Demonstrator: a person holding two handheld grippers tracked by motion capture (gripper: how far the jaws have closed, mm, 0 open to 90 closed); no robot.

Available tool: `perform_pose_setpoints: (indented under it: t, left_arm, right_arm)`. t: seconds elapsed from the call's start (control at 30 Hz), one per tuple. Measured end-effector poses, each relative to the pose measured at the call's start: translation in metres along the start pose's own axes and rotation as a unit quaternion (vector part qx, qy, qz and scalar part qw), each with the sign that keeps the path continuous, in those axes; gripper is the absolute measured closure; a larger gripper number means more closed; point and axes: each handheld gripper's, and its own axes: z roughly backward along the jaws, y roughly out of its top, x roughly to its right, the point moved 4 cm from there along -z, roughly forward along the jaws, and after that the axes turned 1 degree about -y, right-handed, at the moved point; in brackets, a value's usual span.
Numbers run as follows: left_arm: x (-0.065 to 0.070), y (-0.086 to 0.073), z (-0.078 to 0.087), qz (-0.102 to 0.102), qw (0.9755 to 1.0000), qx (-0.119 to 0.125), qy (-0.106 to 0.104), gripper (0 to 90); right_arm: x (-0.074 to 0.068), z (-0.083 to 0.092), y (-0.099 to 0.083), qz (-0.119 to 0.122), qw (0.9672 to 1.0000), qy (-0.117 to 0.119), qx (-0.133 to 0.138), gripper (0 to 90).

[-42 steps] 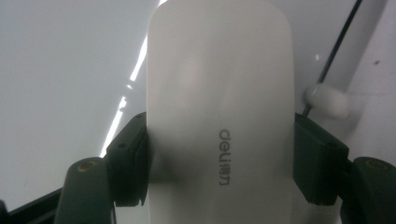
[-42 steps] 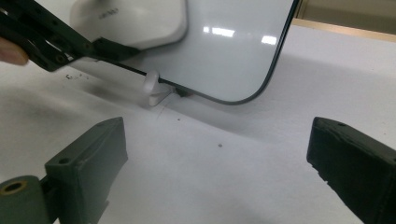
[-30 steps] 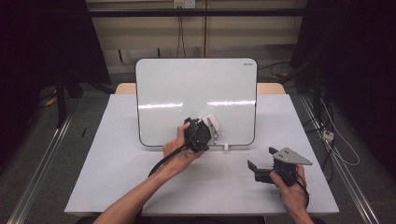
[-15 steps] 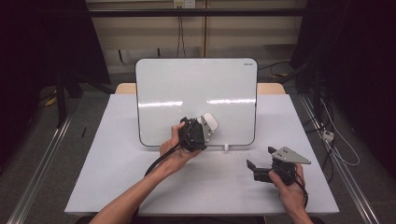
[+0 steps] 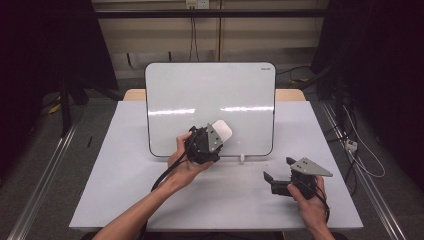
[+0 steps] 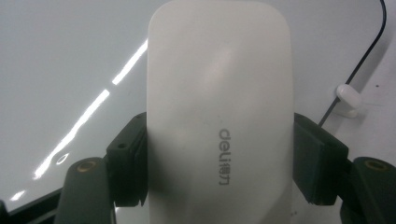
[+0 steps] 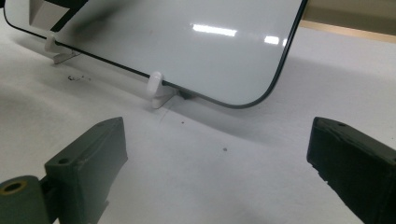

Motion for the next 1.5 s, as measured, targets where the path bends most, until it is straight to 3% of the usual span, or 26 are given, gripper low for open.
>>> perform_pose_setpoints:
  t: [0.13,0.23,0.37,0.5,0.9,1.2,1.5]
  left_arm:
    - [-0.011,-0.005,0.006,0.034,0.9994,0.01,-0.004,31.2]
    - [-0.018,-0.009,0.013,0.026,0.9996,0.009,0.009,31.2]
    - [-0.027,-0.014,0.02,0.039,0.9991,0.018,0.006,31.2]
    - [-0.038,-0.018,0.028,0.066,0.9973,0.031,0.007,31.1]
    - [-0.061,-0.034,0.047,0.081,0.9962,0.03,0.011,31.1]
    - [-0.076,-0.045,0.058,0.095,0.9944,0.032,0.032,31.1]
    - [-0.082,-0.06,0.065,0.092,0.9945,0.014,0.048,31.1]
  right_arm:
    - [0.0,0.001,0.0,0.0,1.0,0.001,0.001,4.9]
    - [0.001,0.002,0.0,-0.001,1.0,0.0,0.001,4.9]
    - [0.0,0.002,0.0,0.0,1.0,0.0,0.001,4.9]
    - [0.0,0.001,0.0,-0.003,1.0,0.0,0.001,4.9]
    - [-0.001,-0.001,0.001,-0.005,1.0,-0.001,0.0,4.9]
    - [0.001,-0.002,0.0,-0.002,1.0,-0.001,-0.002,4.9]
    - [0.002,-0.002,0.0,-0.002,1.0,0.002,0.0,4.9]
